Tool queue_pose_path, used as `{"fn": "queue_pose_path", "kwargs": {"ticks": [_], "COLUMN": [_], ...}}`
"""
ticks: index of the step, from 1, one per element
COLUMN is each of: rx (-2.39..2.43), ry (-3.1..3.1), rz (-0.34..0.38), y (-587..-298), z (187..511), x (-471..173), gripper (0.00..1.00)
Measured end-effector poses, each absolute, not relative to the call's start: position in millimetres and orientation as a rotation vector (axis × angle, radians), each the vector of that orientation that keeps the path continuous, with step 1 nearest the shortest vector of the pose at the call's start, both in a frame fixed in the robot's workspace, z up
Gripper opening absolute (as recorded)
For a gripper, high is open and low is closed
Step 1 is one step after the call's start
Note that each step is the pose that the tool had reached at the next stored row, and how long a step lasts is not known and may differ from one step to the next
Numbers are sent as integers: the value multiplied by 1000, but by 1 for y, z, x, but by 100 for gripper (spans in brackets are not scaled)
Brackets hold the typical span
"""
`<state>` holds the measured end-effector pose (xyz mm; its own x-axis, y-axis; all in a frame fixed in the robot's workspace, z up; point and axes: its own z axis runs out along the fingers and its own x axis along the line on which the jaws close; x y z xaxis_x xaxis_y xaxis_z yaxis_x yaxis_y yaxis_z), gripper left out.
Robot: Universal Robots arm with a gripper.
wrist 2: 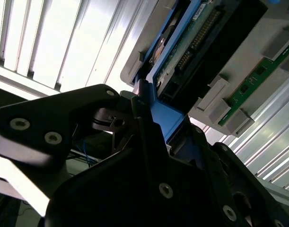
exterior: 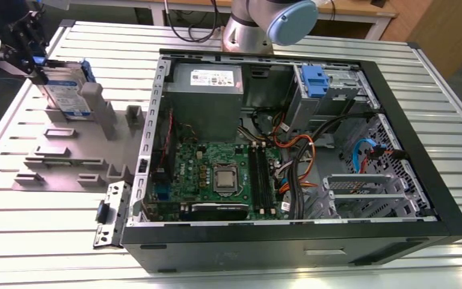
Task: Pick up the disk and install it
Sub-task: 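Pick up the disk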
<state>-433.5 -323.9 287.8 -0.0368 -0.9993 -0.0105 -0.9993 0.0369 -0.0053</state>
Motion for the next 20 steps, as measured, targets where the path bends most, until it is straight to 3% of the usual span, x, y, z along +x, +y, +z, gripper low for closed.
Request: {"fn": "queue_pose_path", "kwargs": {"ticks": [20], "rx": [-2173], "ry": [2253], "rz": [5], "y": [-324], "z": [288], "x": [-434], "gripper": [37]}}
